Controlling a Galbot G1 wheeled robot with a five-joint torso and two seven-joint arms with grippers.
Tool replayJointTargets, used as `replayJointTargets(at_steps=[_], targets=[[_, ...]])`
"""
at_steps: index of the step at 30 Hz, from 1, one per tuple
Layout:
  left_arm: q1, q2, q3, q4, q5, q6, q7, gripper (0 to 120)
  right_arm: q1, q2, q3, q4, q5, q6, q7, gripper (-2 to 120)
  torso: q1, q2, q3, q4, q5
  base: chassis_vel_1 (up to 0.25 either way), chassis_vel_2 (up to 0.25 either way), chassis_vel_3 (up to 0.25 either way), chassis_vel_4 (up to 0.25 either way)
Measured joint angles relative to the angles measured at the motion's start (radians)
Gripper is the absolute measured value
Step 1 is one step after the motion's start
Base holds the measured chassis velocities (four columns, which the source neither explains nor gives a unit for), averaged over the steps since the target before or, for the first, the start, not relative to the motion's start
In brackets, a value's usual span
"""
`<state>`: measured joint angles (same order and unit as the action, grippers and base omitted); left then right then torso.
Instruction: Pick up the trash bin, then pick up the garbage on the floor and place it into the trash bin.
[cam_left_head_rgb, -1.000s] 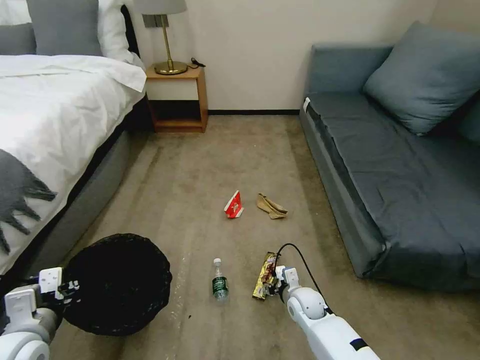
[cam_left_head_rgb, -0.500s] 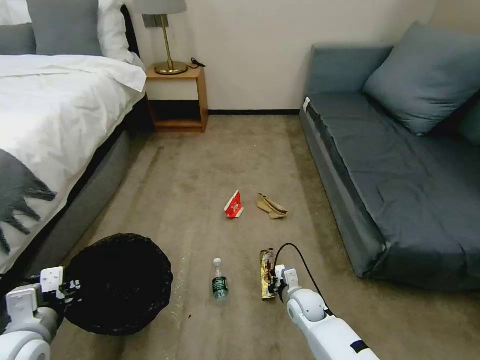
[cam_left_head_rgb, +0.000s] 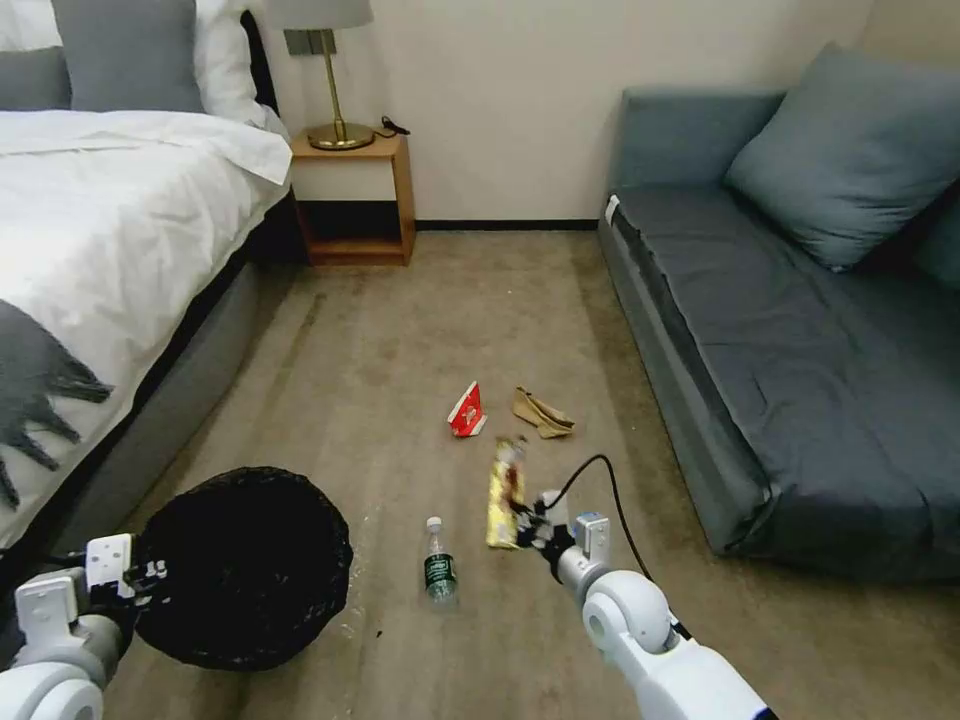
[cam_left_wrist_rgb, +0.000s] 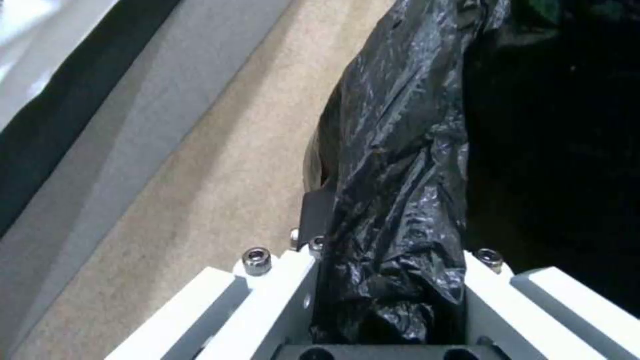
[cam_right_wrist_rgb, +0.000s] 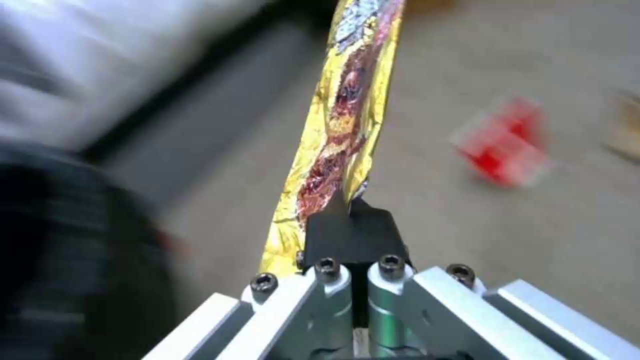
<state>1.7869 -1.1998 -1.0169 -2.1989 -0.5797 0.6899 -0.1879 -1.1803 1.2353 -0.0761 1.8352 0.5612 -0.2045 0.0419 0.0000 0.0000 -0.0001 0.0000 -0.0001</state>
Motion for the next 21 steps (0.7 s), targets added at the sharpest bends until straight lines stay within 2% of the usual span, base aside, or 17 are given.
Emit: replayJointTargets(at_steps=[7,10,14,18,21], targets=[[0.011,-0.011,0.004,-0.014,0.003,0.003,-0.001,3,0.108,0.008,-0.185,0.075,-0.008,0.042,-0.031,0,0.0,0.0,0.0,0.0002,0.0,0.0,0.0,0.0,0.0],[0.018,-0.018,0.0,-0.031,0.002,0.006,0.0,3,0.199,0.045,-0.295,0.012,-0.04,0.073,-0.041,0,0.0,0.0,0.0,0.0001,-0.0001,0.0,0.0,0.0,0.0],[0.024,-0.024,-0.002,-0.041,-0.001,0.009,0.0,3,0.253,0.104,-0.362,-0.052,-0.064,0.09,-0.038,0,0.0,0.0,0.0,0.0002,0.0,0.0,0.0,0.0,0.0],[0.024,-0.03,-0.003,-0.05,-0.001,0.011,0.0,3,0.28,0.161,-0.399,-0.111,-0.111,0.104,-0.027,0,0.0,0.0,0.0,0.0003,0.0,0.0,0.0,0.0,0.0],[0.026,-0.032,-0.003,-0.055,-0.001,0.011,0.0,3,0.274,0.168,-0.405,-0.118,-0.119,0.103,-0.021,0,0.0,0.0,0.0,0.0002,0.0,0.0,0.0,0.0,0.0]])
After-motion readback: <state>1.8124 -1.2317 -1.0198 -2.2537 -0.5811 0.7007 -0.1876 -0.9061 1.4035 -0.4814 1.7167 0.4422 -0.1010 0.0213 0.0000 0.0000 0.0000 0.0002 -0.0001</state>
